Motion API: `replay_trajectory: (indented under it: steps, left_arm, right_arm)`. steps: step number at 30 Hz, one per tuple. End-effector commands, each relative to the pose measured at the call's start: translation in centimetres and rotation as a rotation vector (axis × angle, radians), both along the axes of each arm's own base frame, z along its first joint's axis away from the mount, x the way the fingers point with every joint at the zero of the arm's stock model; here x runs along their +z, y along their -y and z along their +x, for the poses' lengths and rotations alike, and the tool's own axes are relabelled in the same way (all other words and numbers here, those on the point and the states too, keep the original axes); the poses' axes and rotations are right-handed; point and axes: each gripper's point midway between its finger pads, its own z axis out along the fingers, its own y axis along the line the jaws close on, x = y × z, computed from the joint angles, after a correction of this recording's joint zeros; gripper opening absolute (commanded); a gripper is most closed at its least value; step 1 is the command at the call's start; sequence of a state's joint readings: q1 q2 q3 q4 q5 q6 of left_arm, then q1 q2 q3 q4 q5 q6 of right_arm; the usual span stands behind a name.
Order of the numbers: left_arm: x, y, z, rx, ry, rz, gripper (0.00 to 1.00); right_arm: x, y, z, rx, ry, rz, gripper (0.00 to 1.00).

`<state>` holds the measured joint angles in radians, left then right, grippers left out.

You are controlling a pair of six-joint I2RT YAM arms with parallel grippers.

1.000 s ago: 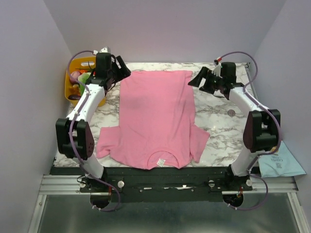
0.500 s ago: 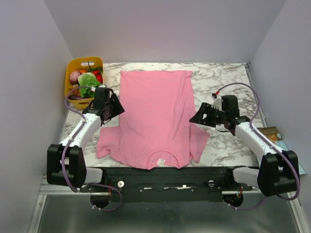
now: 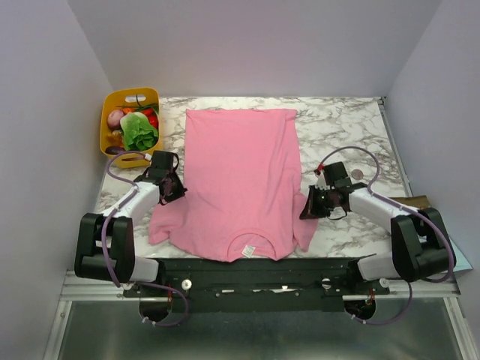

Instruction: Pin the brooch onto the clothing

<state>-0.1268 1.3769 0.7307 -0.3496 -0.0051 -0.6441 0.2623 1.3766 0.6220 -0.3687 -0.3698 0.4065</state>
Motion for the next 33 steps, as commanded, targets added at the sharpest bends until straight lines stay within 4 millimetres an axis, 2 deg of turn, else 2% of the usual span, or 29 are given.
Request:
replay_trajectory:
  steps: [1,5,12,20,27,33]
  left_arm:
    - [-0.5,-1.2,0.2,0.028,-0.012,0.061,0.06]
    - [-1.2,-1.4,0.1,0.022,-0.042,0.077,0.01]
    - [-2.5,-1.9,-0.4,0.012,-0.088,0.113,0.00]
    - [-3.2,-2.8,-1.0,0.039,-0.121,0.157,0.00]
    - [-4.1,-3.1,-1.7,0.048,-0.155,0.171,0.00]
    - [-4.4,-3.3,-2.0,0.055,-0.167,0.182,0.00]
  right_arm:
    - [-0.7,1.5,0.7,0.000,-0.019,-0.153,0.01]
    - [-1.6,3.2,0.6,0.009,-0.065,-0.306,0.01]
    - [-2.7,4.1,0.7,0.030,-0.136,-0.462,0.01]
    - [-1.8,4.7,1.2,0.045,-0.171,-0.559,0.01]
    - [-0.6,7.1,2.5,0.037,-0.190,-0.733,0.01]
    - [-1.2,8.4,2.1,0.064,-0.256,-0.824,0.01]
